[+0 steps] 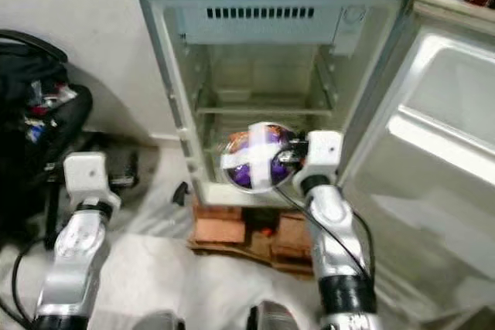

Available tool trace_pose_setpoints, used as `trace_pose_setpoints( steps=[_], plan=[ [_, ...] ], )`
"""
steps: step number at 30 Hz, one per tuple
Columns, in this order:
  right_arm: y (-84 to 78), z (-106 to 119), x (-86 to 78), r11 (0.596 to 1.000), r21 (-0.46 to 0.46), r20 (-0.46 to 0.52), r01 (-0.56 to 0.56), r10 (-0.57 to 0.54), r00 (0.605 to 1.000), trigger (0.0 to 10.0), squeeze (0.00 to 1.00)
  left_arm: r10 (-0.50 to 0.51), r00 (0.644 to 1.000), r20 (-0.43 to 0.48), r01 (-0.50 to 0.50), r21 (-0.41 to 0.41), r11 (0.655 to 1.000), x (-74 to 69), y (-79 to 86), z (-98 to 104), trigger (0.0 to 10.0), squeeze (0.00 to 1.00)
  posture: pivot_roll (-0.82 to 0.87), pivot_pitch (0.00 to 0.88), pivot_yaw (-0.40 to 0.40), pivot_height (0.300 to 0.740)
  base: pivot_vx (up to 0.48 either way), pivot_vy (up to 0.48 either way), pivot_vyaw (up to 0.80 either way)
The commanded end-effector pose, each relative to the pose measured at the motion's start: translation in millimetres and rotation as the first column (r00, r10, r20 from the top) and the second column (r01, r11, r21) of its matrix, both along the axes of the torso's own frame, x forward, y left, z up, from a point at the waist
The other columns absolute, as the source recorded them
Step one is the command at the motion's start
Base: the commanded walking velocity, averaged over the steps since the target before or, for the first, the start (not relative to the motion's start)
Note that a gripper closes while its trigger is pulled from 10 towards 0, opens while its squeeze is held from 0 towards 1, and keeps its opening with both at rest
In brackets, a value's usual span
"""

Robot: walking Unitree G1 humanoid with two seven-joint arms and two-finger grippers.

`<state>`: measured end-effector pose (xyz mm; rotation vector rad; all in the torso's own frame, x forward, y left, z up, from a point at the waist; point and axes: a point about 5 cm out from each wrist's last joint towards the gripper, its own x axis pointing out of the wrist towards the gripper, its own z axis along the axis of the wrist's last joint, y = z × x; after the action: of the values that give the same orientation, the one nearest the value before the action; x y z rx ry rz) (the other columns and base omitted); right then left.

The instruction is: Restocking fridge

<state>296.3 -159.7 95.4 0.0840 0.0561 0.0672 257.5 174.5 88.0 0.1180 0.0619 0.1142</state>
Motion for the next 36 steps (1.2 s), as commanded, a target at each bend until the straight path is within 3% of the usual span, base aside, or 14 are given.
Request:
trace_pose_setpoints(
  steps=[1,16,28,36],
  plan=[
    [9.6,11,3.9,1.0,0.02,0.048,-0.021,0.02,0.999,10.0,0.0,0.032,0.999,0.002,-0.032,0.023,0.999,-0.6,10.2,1,10.0,0.0,0.09,0.071,-0.021,0.74,0.296,0.0,0.0],
    [8.5,11,5.8,1.0,0.019,0.049,-0.01,0.009,0.999,10.0,0.0,0.055,0.999,0.001,-0.055,0.009,0.998,-3.6,11.8,2,10.0,0.0,0.1,0.079,-0.021,0.74,0.059,0.0,0.0],
    [14.9,18,20.0,1.0,0.023,0.09,-0.012,0.01,0.996,10.0,0.0,0.091,0.994,-0.065,-0.088,0.045,0.995,-26.0,24.4,-8,10.0,0.0,0.15,0.1,-0.032,0.74,0.0,0.0,0.08],
    [6.9,22,31.3,0.999,0.025,0.095,0.021,-0.023,0.995,10.0,0.0,0.088,0.994,-0.068,-0.086,0.042,0.995,-34.0,28.4,-7,10.0,0.0,0.16,0.109,-0.036,0.74,0.0,0.0,0.34]
  ],
)
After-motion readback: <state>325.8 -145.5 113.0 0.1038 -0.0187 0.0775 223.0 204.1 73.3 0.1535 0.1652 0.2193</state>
